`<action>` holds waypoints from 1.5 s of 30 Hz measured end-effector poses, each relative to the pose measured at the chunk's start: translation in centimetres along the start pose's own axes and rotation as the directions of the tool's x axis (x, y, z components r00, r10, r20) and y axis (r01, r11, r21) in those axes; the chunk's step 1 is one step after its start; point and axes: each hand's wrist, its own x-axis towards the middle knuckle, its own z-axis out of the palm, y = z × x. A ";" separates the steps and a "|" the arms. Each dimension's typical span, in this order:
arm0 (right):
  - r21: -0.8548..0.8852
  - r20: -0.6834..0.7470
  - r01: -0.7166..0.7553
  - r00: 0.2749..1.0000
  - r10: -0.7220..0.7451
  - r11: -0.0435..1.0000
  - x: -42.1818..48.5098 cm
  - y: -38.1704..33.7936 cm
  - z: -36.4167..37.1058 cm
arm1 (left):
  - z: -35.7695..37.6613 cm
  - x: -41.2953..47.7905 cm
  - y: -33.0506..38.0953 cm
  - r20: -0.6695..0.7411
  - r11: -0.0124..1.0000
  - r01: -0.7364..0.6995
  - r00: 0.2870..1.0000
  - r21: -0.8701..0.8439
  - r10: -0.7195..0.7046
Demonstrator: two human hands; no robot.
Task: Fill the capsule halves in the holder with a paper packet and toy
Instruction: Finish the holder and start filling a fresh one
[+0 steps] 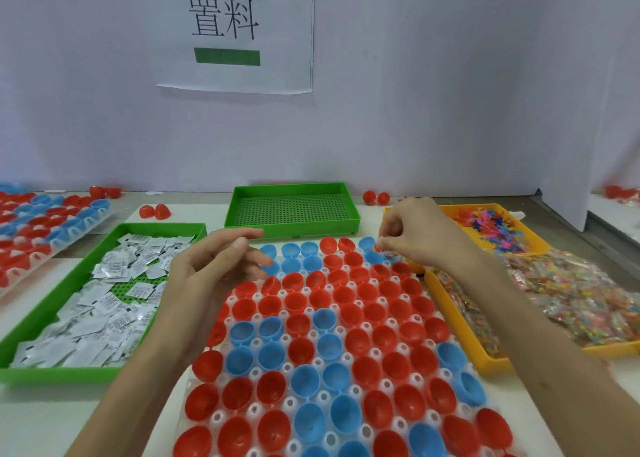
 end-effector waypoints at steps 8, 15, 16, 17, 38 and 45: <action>-0.032 0.007 0.005 1.000 -0.004 0.999 0.9 0.6 3.1 | -0.2 0.1 -0.2 -0.019 1.000 -0.008 1.000 -0.003 0.008; 0.008 -0.017 0.010 1.000 -0.010 1.000 0.8 0.4 3.8 | -0.2 0.0 -0.3 -0.015 1.000 -0.016 1.000 0.004 0.016; 0.013 -0.014 0.018 1.000 -0.017 1.000 0.8 0.4 3.7 | -0.3 0.0 -0.4 -0.016 1.000 -0.017 1.000 0.007 0.017; 0.014 -0.011 0.027 1.000 -0.027 1.000 0.7 0.4 3.6 | -0.3 0.1 -0.4 -0.016 1.000 -0.017 1.000 0.009 0.017; 0.015 0.145 -0.109 0.984 0.105 0.994 -2.7 6.9 -9.0 | -0.7 0.2 -0.2 -0.010 0.999 -0.039 0.999 0.029 0.040; -0.036 0.121 -0.291 0.948 0.293 0.956 -8.6 10.3 -6.8 | -0.5 0.0 -0.5 0.000 0.999 -0.030 1.000 0.036 0.030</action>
